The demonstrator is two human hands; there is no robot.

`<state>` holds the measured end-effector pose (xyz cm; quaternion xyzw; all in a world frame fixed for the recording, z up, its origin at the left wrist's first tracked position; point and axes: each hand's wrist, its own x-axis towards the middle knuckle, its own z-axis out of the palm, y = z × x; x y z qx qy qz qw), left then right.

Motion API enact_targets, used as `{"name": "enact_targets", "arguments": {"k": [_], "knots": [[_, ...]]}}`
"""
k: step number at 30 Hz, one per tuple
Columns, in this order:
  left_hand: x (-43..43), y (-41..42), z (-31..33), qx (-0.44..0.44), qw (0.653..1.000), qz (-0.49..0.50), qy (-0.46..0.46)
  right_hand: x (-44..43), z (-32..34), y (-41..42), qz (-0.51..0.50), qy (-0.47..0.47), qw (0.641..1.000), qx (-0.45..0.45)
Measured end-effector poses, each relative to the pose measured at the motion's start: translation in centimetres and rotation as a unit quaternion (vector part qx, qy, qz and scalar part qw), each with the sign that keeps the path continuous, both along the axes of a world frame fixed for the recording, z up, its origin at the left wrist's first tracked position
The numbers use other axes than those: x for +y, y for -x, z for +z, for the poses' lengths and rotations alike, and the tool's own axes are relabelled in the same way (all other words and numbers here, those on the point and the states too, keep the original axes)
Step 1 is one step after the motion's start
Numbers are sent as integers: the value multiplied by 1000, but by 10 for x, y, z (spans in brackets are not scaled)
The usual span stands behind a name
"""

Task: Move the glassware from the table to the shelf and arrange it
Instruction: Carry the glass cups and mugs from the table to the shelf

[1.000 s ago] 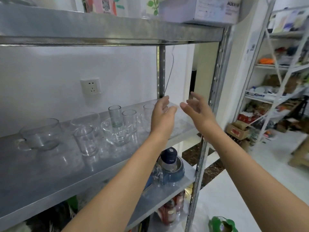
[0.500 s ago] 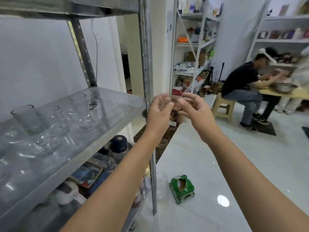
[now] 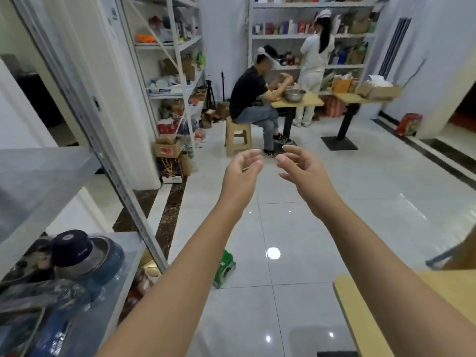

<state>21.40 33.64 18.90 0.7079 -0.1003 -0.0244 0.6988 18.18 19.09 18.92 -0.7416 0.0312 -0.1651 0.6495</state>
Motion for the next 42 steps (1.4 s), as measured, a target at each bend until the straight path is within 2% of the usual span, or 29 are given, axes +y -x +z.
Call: {"name": "enact_targets", "arguments": {"k": [12,16,22,31,36,42], "knots": [[-155,92,-46,92,985,-140,29,-147,-67,137,-208,-90,974,29],[-223,125,-58,94,971,-221,-12,-199,-80,186,-264,-102,959,28],[-338,182,-84,104,940,-319,-58,-284,-115,267,-393,-143,908,32],[-472,268,-168,165,880,-423,-138,-378,-198,378,-528,-163,826,107],[-532,296,-217,179,862,-444,-167,-418,-244,411,-565,-167,791,162],[-588,311,-269,154,848,-469,-195,-465,-291,423,-595,-129,760,228]]}}
